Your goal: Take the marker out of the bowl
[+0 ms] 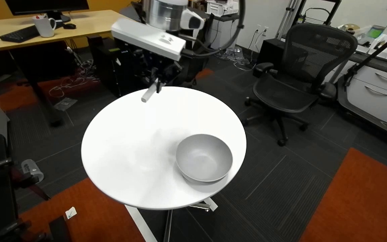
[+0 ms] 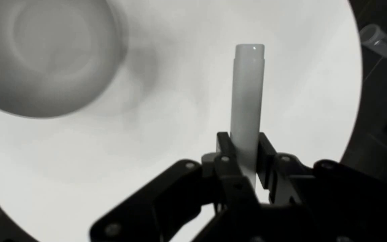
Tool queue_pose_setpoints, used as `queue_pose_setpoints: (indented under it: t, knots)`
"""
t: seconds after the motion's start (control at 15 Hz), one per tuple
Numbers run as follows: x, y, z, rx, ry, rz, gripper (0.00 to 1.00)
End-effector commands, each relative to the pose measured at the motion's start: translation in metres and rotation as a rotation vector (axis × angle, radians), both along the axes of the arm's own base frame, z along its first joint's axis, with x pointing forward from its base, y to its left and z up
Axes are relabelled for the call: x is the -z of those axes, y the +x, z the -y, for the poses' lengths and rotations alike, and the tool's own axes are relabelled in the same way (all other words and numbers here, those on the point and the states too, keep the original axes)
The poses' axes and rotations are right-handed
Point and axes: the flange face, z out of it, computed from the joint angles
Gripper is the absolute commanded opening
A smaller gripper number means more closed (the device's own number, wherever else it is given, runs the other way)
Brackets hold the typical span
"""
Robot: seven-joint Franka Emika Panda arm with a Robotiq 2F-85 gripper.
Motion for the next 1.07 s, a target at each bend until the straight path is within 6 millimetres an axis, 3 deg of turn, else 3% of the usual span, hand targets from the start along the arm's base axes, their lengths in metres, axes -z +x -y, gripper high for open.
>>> queue_pose_setpoints:
  t: [0.0,0.13,0.33,0.8,1.0]
  knots:
    - [-0.016,-0.048,-0.038,-0.098,0.014,-0.044,0.05]
    - [-0.013,-0.067,-0.047,-0.079,0.014,-0.058,0.05]
    - [0.011,-0.09,-0.038,-0.012,-0.012,-0.058,0.05]
    - [0.061,-0.098,0.021,0.183,-0.023,0.05,0.05]
    - [0.077,-0.096,0.038,0.224,-0.014,0.05,0.05]
